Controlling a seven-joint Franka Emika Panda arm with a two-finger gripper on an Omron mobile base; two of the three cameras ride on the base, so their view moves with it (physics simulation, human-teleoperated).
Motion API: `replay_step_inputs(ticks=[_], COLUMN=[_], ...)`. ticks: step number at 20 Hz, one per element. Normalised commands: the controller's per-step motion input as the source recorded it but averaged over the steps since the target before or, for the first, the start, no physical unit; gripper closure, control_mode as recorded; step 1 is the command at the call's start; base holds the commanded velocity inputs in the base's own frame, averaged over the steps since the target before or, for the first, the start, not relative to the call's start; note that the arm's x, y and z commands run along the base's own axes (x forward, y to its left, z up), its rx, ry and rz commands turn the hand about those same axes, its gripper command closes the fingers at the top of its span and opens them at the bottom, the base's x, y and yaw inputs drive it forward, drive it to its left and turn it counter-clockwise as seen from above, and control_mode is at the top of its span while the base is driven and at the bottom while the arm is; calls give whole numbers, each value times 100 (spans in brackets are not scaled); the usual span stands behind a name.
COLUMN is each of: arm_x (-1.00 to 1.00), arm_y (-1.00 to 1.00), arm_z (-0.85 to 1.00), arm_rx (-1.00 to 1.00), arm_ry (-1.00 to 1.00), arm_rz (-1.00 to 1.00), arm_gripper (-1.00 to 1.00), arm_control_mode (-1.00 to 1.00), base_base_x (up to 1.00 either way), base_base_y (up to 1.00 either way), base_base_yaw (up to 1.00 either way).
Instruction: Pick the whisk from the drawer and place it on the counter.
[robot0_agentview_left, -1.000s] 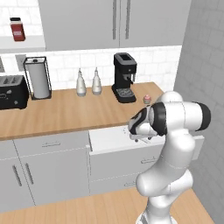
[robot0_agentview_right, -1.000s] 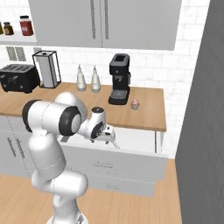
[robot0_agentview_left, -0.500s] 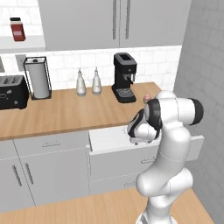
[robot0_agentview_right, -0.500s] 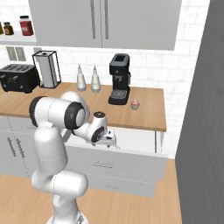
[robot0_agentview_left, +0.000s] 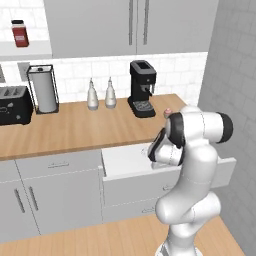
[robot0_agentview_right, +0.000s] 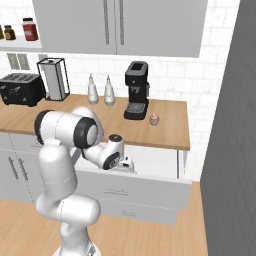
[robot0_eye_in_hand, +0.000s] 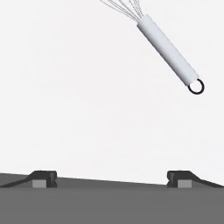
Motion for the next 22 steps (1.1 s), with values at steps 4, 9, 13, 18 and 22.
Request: replay_step_inputs(ticks=[4,9,13,18,22], arm_x=[-64,-72,-60,-30,-11], arm_y=[-19,-24,-20,-19,-3], arm_z=[-2,0,0,2,15], arm_rx=[0,0,0,0,0], arm_ry=[2,2,1,0,0], arm_rz=[0,0,0,0,0], arm_gripper=[-100,-100,-100,-100,-100], arm_control_mode=[-100,-100,-100,-100,-100], base_base_x=[0,0,0,0,0], base_base_y=[0,0,0,0,0], base_base_yaw=[0,0,0,0,0])
